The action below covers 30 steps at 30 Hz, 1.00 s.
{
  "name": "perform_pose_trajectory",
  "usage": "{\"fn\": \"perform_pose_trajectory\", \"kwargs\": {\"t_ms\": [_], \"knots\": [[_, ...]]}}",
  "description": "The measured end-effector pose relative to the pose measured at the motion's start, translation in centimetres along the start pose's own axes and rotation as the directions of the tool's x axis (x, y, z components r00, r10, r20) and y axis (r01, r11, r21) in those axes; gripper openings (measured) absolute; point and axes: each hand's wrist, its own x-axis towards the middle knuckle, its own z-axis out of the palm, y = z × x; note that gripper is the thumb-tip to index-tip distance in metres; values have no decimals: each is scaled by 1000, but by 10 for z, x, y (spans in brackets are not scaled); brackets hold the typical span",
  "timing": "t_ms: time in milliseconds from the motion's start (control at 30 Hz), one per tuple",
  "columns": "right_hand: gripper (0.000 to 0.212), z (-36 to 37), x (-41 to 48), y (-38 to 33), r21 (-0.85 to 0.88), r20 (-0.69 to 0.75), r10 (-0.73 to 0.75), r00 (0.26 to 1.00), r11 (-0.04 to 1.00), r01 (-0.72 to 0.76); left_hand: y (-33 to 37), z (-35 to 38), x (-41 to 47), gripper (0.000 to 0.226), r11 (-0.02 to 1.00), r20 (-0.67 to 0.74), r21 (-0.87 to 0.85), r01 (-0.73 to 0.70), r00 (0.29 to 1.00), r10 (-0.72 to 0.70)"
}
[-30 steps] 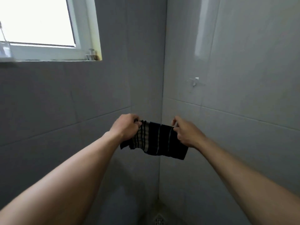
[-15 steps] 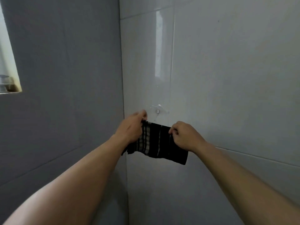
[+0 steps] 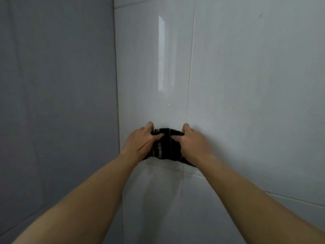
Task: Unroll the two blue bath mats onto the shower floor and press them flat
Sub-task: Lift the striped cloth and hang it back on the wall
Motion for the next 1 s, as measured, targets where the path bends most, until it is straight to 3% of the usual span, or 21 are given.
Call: {"fn": "perform_pose_trajectory", "kwargs": {"t_ms": [100, 367, 600, 1000], "knots": [[45, 17, 1, 1, -153, -5, -52, 999, 987, 50, -1, 27, 4, 56, 998, -45, 47, -39, 998, 41], [48, 45, -17, 0, -194, 36, -51, 998, 979, 57, 15, 56, -14, 59, 1000, -87, -14, -14, 996, 12], [46, 36, -29, -4, -68, 51, -56, 997, 996, 59, 19, 54, -20, 44, 1000, -20, -18, -23, 1000, 22], [65, 15, -33, -10, -63, 99, -44, 994, 997, 50, 26, 38, -30, 11, 961, -27, -206, 184, 981, -194]]}}
